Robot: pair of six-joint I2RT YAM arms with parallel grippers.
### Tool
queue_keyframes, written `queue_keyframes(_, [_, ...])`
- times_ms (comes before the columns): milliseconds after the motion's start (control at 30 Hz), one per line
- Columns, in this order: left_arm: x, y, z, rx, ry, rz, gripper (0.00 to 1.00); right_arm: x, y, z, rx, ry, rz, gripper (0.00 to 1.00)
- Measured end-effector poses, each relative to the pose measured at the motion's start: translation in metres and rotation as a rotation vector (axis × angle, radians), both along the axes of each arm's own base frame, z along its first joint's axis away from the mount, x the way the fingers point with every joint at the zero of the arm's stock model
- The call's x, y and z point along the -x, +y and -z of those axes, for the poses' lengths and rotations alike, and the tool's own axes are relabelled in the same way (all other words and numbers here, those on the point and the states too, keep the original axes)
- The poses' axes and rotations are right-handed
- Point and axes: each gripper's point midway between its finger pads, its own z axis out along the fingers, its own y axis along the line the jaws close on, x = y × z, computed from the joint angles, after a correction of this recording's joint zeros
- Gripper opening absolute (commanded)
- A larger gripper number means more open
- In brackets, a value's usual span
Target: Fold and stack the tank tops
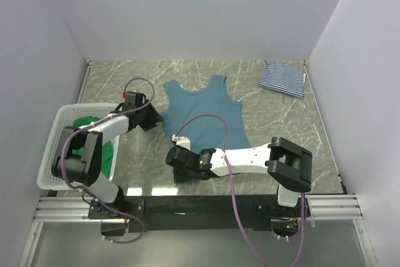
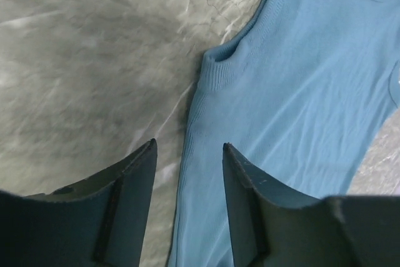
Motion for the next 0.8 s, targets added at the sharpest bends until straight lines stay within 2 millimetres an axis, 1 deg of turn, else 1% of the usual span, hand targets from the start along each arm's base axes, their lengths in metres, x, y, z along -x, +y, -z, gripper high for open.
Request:
queue_keyframes(67, [-0.004, -0.003, 0.007, -0.001, 0.004, 0.007, 0.49, 0.001, 0.001, 0.000, -0.005, 0.006, 0.001, 0.00])
queue_keyframes(100, [-0.004, -0.005, 0.012, -0.002, 0.013, 0.010, 0.45, 0.002, 0.001, 0.000, -0.008, 0.010, 0.001, 0.00])
queue_keyframes(133, [-0.005, -0.006, 0.016, -0.004, 0.021, 0.011, 0.44, 0.002, 0.001, -0.001, -0.011, 0.013, 0.001, 0.00])
queue_keyframes(233, [-0.010, -0.007, 0.025, -0.019, 0.039, 0.008, 0.42, 0.003, 0.002, -0.004, -0.021, 0.016, -0.002, 0.00])
queue_keyframes(367, [-0.023, -0.008, 0.024, -0.037, 0.024, -0.002, 0.38, 0.004, 0.005, -0.008, -0.033, 0.020, -0.008, 0.00])
queue_keyframes(400, [-0.026, -0.008, 0.024, -0.043, 0.021, -0.004, 0.35, 0.004, 0.006, -0.010, -0.038, 0.021, -0.009, 0.00])
queue_keyframes(467, [-0.032, -0.008, 0.024, -0.054, 0.016, -0.007, 0.32, 0.005, 0.010, -0.014, -0.050, 0.025, -0.014, 0.00])
queue_keyframes(533, [-0.035, -0.007, 0.025, -0.068, 0.015, -0.015, 0.25, 0.005, 0.015, -0.019, -0.064, 0.026, -0.018, 0.00])
queue_keyframes(600, [-0.036, -0.006, 0.027, -0.079, 0.020, -0.019, 0.19, 0.004, 0.018, -0.023, -0.076, 0.027, -0.021, 0.00])
queue_keyframes(733, [-0.037, 0.002, 0.029, -0.120, 0.036, -0.045, 0.11, 0.005, 0.025, -0.031, -0.099, 0.031, -0.030, 0.00])
queue_keyframes(800, [-0.038, 0.007, 0.029, -0.147, 0.039, -0.064, 0.03, 0.006, 0.028, -0.034, -0.110, 0.036, -0.035, 0.00])
